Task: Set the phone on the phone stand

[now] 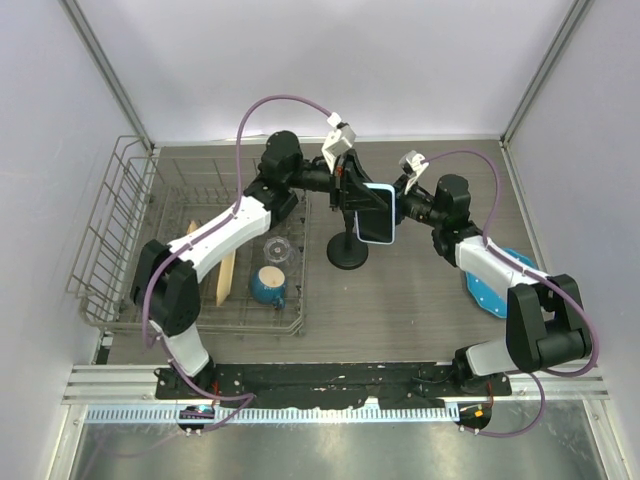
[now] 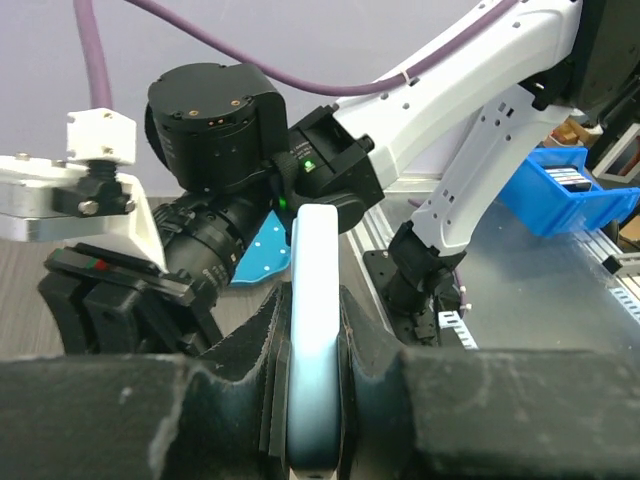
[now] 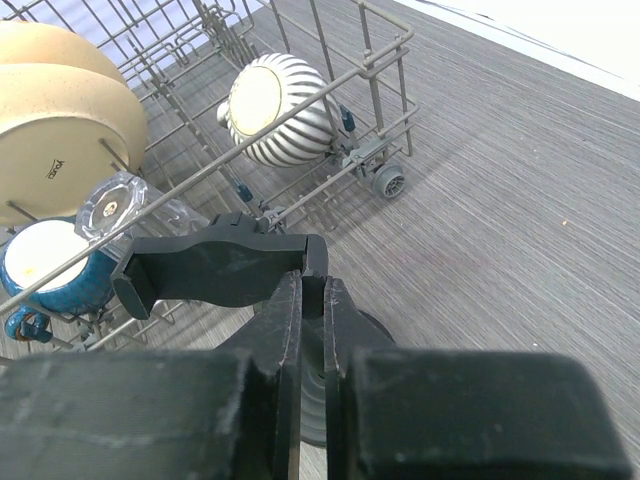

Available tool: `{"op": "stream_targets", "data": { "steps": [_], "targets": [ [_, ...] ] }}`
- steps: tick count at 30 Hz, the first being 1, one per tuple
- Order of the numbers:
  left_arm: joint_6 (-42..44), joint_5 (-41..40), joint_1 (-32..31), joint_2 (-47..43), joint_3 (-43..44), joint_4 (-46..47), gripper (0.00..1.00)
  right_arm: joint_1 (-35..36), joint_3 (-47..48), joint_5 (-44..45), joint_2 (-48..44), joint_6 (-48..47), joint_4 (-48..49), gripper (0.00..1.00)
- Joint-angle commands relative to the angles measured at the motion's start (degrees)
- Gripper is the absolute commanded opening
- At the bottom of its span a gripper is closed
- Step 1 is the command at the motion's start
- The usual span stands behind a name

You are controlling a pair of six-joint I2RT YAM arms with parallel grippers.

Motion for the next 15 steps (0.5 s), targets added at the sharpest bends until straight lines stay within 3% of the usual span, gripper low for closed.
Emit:
{"op": "stream_targets", "data": {
  "steps": [1, 6, 15],
  "targets": [
    [-7.42, 6.64, 2.58, 2.72, 2.30, 18.69, 0.00, -0.11, 1.66, -3.37, 0.88, 0.81, -0.13, 0.01],
    [-15.95, 6.38, 3.11, 9.31, 3.97, 30.04, 0.00, -0.29, 1.31, -3.29, 0.70, 1.25, 0.40, 0.01],
    [-12.27, 6.29, 3.90, 13.19, 6.43, 25.92, 0.00, -0.46, 1.57, -3.81, 1.32, 1.34, 0.31, 0.01]
  ]
}}
